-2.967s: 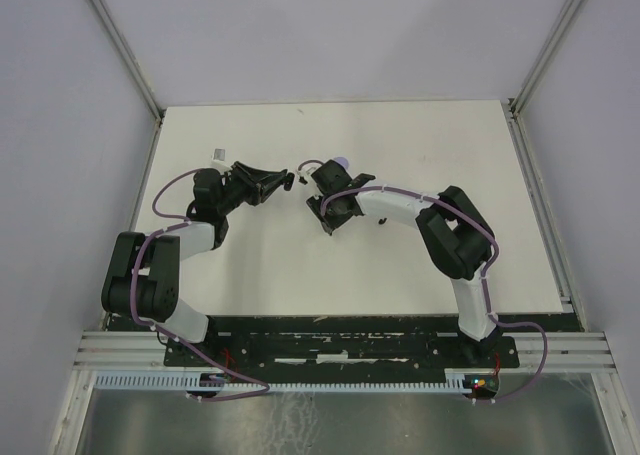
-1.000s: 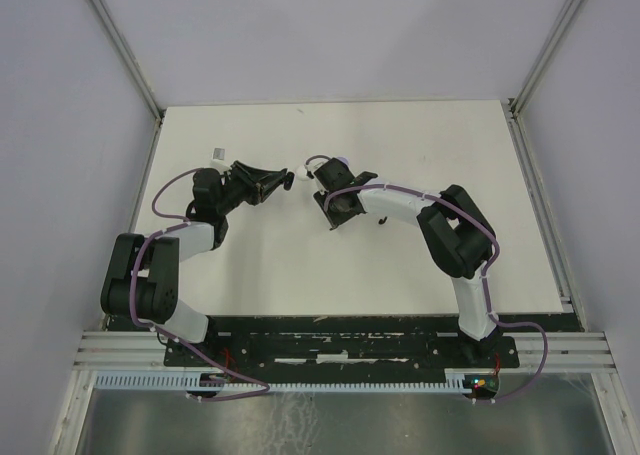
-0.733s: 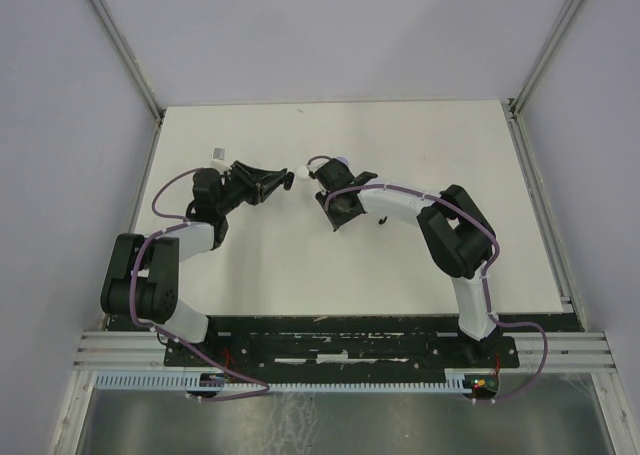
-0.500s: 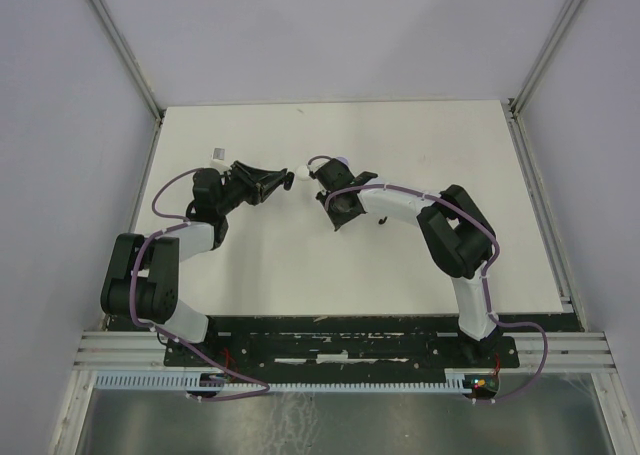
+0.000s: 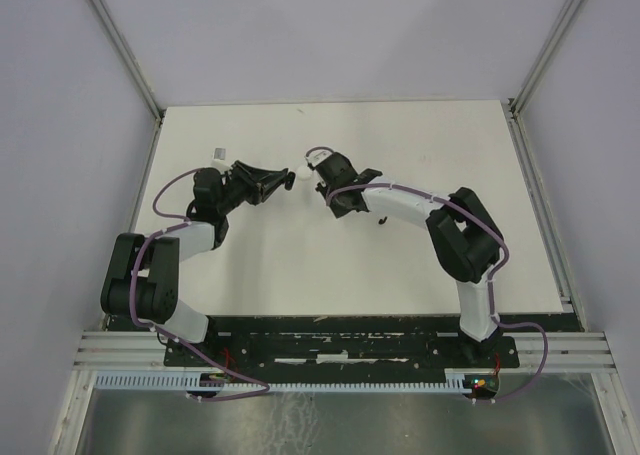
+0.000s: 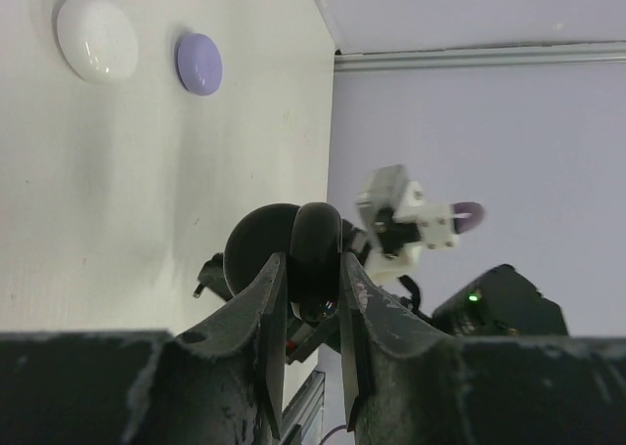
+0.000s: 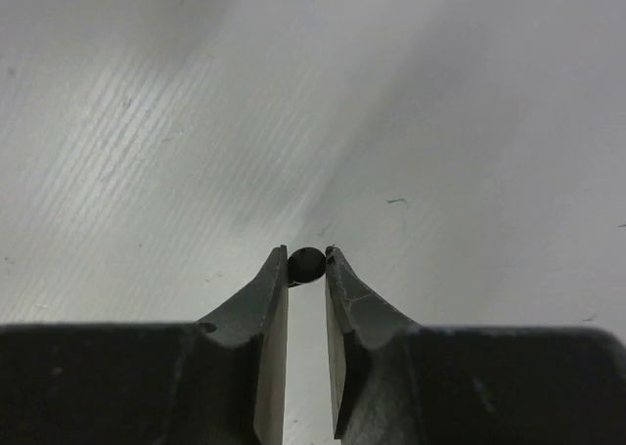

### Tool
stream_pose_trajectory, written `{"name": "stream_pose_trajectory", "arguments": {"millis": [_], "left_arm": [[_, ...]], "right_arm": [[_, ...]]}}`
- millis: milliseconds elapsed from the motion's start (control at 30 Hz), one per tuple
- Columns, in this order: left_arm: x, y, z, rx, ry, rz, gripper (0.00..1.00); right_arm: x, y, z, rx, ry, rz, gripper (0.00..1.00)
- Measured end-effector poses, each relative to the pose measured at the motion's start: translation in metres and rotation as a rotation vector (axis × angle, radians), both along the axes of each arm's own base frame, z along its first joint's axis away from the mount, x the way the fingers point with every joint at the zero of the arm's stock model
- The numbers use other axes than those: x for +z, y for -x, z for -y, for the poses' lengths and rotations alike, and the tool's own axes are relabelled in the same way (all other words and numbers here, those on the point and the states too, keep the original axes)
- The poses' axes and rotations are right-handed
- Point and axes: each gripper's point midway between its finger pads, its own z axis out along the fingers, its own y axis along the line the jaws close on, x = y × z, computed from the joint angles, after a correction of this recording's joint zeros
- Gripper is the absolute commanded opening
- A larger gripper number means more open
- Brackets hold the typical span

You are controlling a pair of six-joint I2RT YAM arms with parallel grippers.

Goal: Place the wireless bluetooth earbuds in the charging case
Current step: Pick up the earbud from the center of the board, then place the earbud in the charging case.

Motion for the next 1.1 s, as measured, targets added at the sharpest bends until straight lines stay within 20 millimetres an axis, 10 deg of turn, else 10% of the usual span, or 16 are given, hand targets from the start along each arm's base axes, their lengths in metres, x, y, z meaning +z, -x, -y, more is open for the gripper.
{"name": "stream_pose_trajectory", "arguments": {"millis": [367, 1100], "left_arm": [[0.000, -0.003, 0.048, -0.119, 0.050, -0.052, 0.03], [-0.004, 0.001, 0.080, -0.180, 0.140, -0.139, 0.03]], "right_arm": [[0.127, -0.040, 0.002, 0.055, -0.135, 0.480, 0.01], [0.126, -0.016, -0.018, 0.517, -0.163, 0.866, 0.01]]}}
